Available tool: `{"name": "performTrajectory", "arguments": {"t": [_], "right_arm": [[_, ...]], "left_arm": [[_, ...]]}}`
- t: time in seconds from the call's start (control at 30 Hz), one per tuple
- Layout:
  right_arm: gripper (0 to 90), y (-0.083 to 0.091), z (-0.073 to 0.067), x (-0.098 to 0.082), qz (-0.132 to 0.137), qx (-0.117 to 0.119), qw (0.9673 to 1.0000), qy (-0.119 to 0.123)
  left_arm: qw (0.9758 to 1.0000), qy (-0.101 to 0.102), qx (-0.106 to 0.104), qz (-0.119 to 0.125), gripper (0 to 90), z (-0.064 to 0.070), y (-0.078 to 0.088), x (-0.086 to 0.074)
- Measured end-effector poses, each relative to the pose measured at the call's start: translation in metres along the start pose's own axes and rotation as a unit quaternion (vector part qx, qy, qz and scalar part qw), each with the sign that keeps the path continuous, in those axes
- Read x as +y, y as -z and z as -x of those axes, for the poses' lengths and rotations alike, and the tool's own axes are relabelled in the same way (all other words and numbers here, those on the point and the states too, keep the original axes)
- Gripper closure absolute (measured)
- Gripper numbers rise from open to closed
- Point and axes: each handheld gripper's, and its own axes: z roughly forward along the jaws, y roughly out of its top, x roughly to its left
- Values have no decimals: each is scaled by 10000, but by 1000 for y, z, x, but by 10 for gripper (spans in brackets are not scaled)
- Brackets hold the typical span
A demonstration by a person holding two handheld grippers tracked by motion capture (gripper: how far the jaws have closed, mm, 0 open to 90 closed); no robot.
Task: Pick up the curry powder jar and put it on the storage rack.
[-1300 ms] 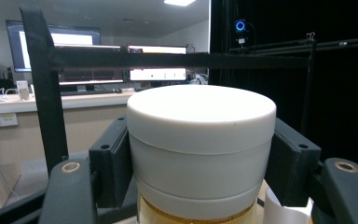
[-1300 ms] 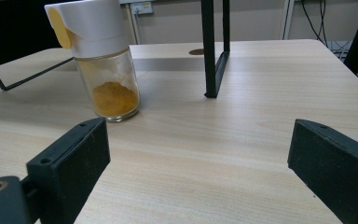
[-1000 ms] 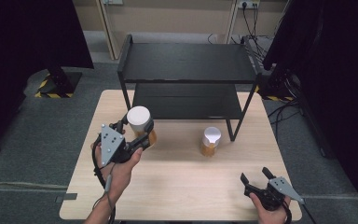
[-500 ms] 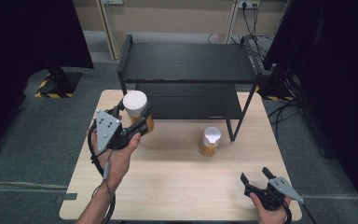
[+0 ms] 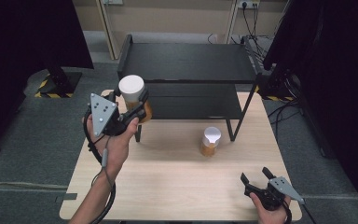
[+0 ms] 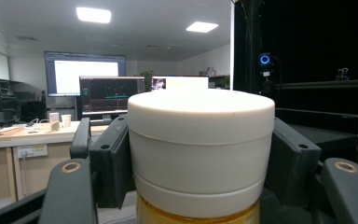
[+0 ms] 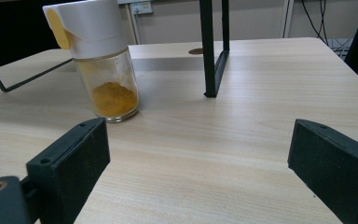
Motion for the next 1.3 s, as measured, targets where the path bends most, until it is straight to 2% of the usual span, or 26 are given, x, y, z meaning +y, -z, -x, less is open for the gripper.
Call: {"name": "performTrajectory", "arguments": {"t": [0.4, 0.9, 1.3], "right_arm": [[56, 0, 0, 0, -12, 2, 10000, -17], [56, -1, 1, 1, -29, 6, 10000, -19], [56, -1, 1, 2, -41, 22, 10000, -17]], "left_arm": [[9999, -33, 109, 57, 338, -3, -17, 24], [9998, -16, 162, 101, 338, -4, -32, 42], [9995, -67, 307, 82, 338, -5, -52, 61]]}}
